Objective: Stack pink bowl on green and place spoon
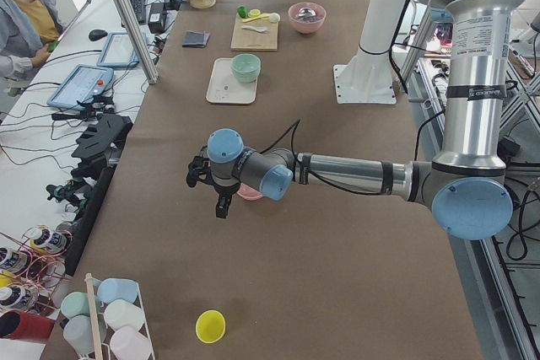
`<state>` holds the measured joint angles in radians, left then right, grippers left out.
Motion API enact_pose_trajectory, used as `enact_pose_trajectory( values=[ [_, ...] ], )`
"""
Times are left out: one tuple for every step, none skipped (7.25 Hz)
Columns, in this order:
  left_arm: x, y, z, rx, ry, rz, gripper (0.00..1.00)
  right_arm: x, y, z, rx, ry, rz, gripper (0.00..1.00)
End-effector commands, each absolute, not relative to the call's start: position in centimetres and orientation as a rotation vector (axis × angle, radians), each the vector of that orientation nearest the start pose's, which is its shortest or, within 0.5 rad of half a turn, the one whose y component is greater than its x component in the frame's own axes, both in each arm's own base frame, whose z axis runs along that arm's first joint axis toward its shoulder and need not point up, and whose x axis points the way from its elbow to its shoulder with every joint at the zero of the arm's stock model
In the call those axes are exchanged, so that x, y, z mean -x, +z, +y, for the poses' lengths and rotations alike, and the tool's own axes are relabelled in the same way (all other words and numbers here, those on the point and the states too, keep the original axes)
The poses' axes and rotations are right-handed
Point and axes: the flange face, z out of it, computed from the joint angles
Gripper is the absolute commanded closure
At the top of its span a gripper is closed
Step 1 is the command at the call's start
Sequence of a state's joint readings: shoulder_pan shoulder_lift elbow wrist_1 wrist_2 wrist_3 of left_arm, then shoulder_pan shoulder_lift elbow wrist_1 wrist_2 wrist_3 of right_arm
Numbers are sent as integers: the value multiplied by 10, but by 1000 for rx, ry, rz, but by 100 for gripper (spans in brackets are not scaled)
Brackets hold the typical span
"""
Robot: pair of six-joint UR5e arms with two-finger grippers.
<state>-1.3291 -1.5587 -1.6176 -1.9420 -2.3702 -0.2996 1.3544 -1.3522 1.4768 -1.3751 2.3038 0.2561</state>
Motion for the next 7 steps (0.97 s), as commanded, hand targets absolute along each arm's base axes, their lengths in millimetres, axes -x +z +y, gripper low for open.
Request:
enact_pose_trajectory(
  values=[
    [-109, 607, -501, -90, 157, 868, 2, 117, 560, -597, -85, -101, -775, 0],
    [-152, 593, -503, -49, 124, 863, 2, 144, 553, -593, -98, -149, -788, 0],
    [-165, 593, -501, -62, 120, 841, 3, 152, 558, -591, -93, -136, -791, 0],
    [-178, 600, -497, -46, 145, 838, 5, 151, 560, -589, -91, -135, -788, 0],
    [-182, 601, -496, -41, 151, 837, 16, 151, 557, -588, -94, -136, -793, 0],
    [-184, 607, -495, -32, 155, 834, 25, 160, 557, -586, -82, -142, -797, 0],
    [-184, 611, -495, -27, 155, 831, 40, 164, 552, -587, -77, -125, -802, 0]
  ],
)
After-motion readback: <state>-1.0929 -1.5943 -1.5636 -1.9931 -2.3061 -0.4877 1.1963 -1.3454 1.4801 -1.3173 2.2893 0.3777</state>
